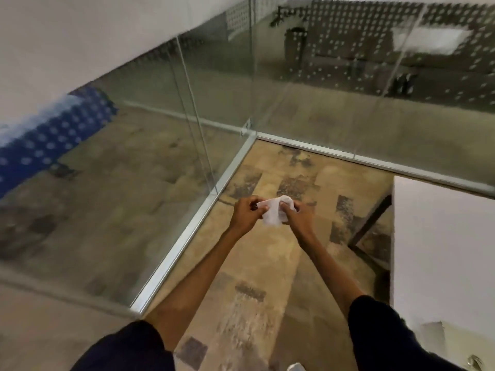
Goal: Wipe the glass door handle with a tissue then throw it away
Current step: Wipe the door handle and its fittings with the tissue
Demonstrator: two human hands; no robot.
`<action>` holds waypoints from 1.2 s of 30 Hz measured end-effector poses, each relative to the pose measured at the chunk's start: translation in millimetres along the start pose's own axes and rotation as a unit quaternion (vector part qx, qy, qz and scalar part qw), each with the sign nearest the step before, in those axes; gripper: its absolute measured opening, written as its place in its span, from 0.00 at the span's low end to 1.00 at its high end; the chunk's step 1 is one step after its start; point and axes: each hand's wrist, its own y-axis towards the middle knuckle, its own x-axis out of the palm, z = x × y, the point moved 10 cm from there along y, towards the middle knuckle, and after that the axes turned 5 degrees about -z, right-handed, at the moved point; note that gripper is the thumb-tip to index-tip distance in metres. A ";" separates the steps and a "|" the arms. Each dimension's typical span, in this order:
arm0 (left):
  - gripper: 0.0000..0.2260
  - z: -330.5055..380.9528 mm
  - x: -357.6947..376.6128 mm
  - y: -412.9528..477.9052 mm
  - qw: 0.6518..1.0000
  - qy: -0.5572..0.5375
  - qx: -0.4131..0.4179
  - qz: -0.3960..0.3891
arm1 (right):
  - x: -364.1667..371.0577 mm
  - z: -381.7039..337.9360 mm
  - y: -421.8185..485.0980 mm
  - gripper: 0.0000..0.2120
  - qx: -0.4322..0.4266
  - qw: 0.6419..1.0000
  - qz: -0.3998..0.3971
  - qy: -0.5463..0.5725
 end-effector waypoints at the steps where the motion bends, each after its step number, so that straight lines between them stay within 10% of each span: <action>1: 0.05 -9.8 -27.9 -8.0 1.000 -0.003 -0.010 0.026 | 29.3 -5.6 1.0 0.06 -0.001 1.000 -0.023 0.001; 17: 0.08 -115.9 -392.4 -209.5 0.935 -0.012 -0.105 0.338 | 427.6 -126.7 -91.9 0.04 -0.028 0.951 -0.291 0.096; 36: 0.08 -51.0 -602.6 -431.4 0.738 0.019 -0.052 0.672 | 662.7 -312.6 -284.2 0.06 -0.088 0.792 -0.560 0.227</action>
